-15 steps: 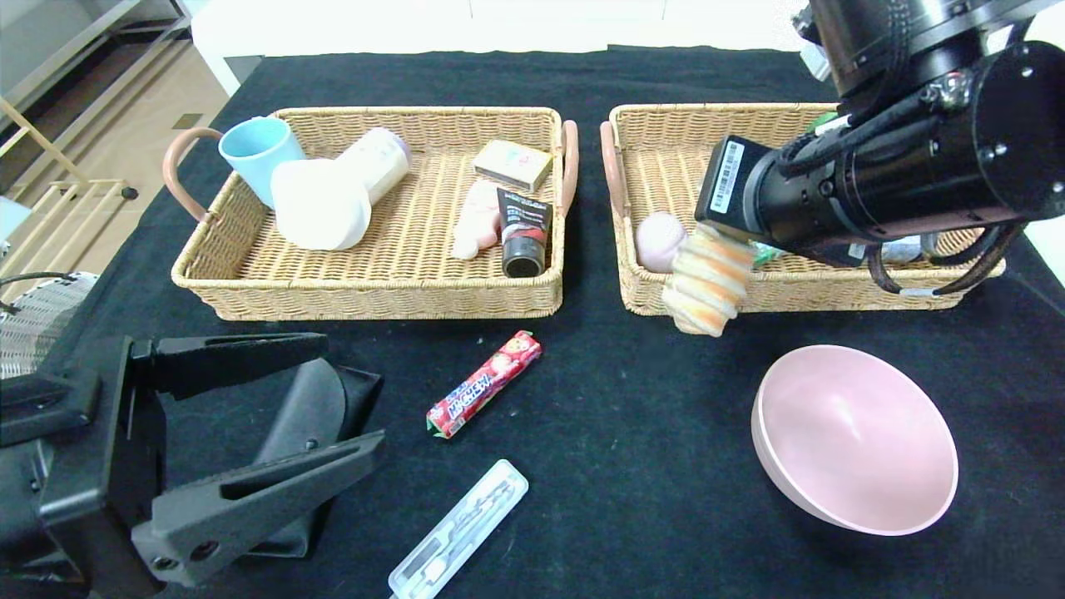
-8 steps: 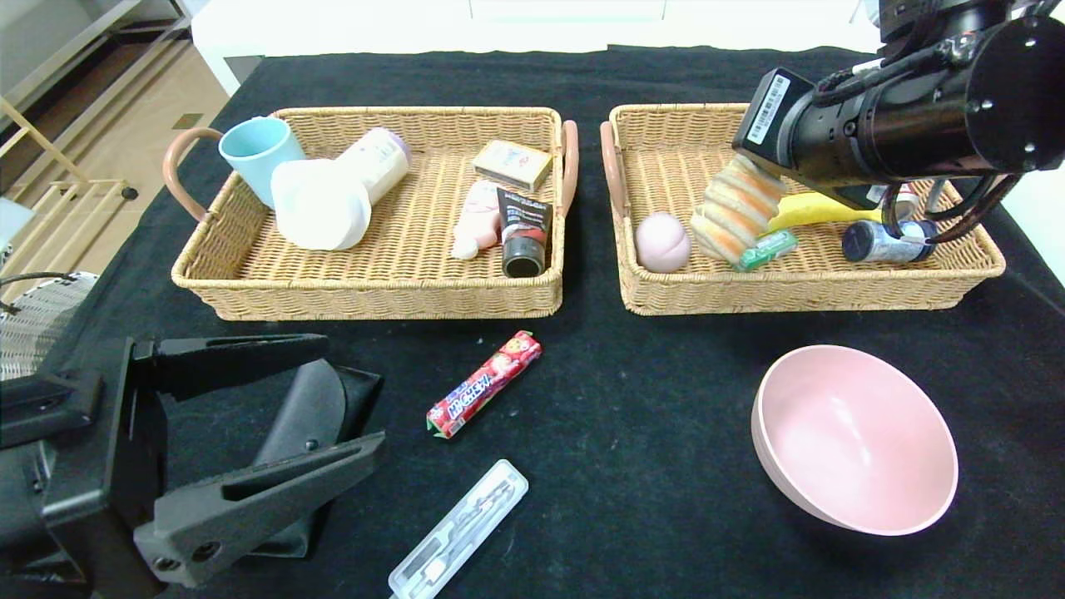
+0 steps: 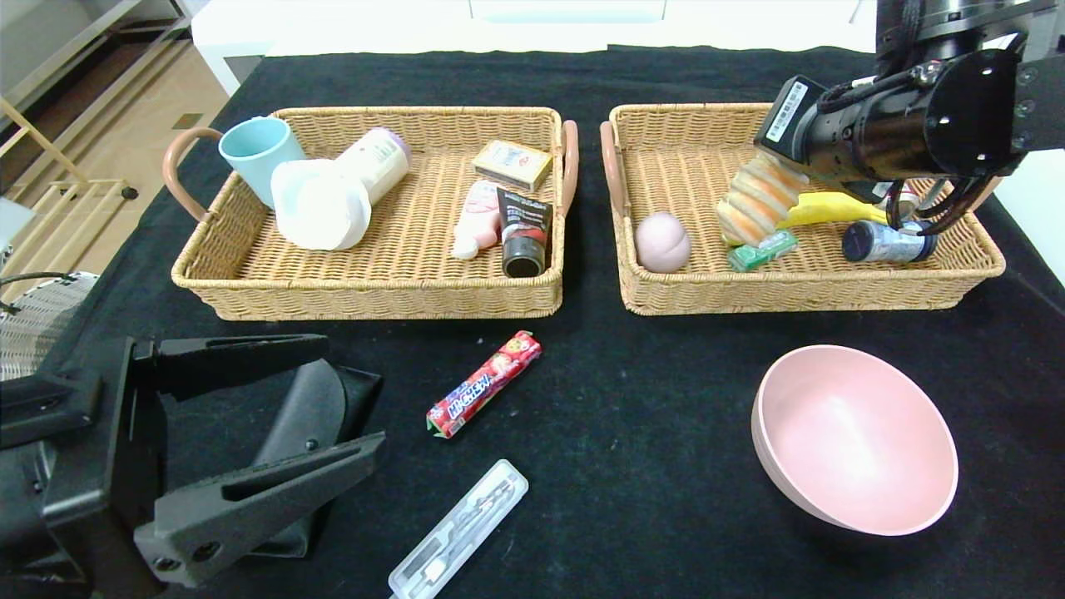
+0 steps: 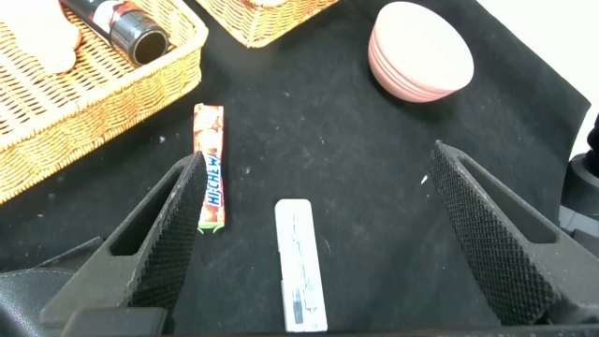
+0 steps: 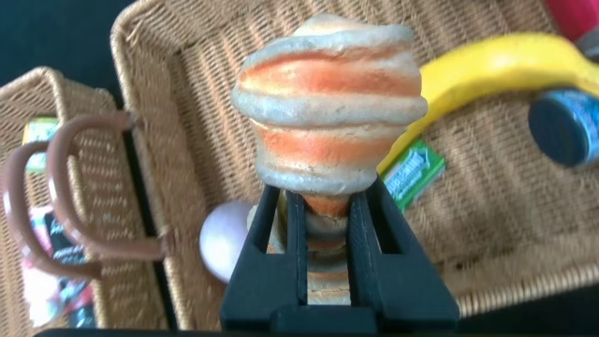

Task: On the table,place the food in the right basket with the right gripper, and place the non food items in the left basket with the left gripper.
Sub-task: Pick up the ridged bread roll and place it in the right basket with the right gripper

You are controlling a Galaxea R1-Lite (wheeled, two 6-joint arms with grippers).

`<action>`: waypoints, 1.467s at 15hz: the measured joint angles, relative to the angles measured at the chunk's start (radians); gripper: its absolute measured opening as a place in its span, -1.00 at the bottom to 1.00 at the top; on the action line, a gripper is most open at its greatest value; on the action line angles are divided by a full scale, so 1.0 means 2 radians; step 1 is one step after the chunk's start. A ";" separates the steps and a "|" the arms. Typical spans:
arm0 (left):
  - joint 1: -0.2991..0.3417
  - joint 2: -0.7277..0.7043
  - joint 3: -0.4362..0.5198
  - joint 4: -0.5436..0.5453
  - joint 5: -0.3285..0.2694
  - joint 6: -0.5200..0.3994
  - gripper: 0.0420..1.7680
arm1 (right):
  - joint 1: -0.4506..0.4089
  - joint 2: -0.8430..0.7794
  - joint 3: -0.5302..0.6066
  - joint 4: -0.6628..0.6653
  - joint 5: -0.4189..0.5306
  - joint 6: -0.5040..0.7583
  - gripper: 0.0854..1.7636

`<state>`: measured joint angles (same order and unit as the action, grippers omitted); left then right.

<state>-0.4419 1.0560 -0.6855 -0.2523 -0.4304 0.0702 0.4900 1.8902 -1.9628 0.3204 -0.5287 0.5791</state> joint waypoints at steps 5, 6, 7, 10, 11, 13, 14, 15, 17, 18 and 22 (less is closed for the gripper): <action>0.000 0.000 0.000 0.000 0.000 0.001 0.94 | -0.009 0.025 -0.001 -0.044 0.002 -0.022 -0.68; 0.000 0.000 0.000 0.000 0.000 0.001 0.94 | -0.009 0.027 -0.001 -0.044 0.001 -0.022 -0.68; 0.000 0.000 0.000 0.000 0.000 0.001 0.94 | -0.009 0.028 0.000 -0.044 0.001 -0.022 -0.68; 0.000 0.000 0.000 0.000 0.000 0.001 0.94 | -0.009 0.029 0.001 -0.041 0.001 -0.027 -0.17; 0.000 0.000 0.000 0.000 0.000 0.001 0.94 | -0.009 0.029 0.001 -0.041 0.001 -0.030 -0.02; 0.000 0.000 0.000 0.000 0.000 0.001 0.94 | -0.005 0.029 0.001 -0.041 0.001 -0.032 0.18; 0.000 0.000 0.000 0.000 0.000 0.001 0.94 | -0.003 0.029 0.002 -0.040 0.001 -0.033 0.27; 0.000 0.000 0.000 0.000 0.000 0.001 0.94 | -0.002 0.029 0.002 -0.040 0.001 -0.033 0.36; 0.000 0.000 0.000 -0.001 0.000 0.001 0.94 | -0.001 0.029 0.003 -0.041 0.001 -0.033 0.49; 0.000 0.000 0.000 -0.001 0.000 0.001 0.94 | -0.001 0.029 0.004 -0.041 0.000 -0.033 0.54; 0.000 0.000 0.000 -0.001 0.000 0.001 0.94 | 0.004 0.025 0.013 -0.041 0.000 -0.033 0.69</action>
<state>-0.4419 1.0555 -0.6855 -0.2540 -0.4300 0.0715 0.4974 1.9402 -1.9364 0.2389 -0.5291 0.5128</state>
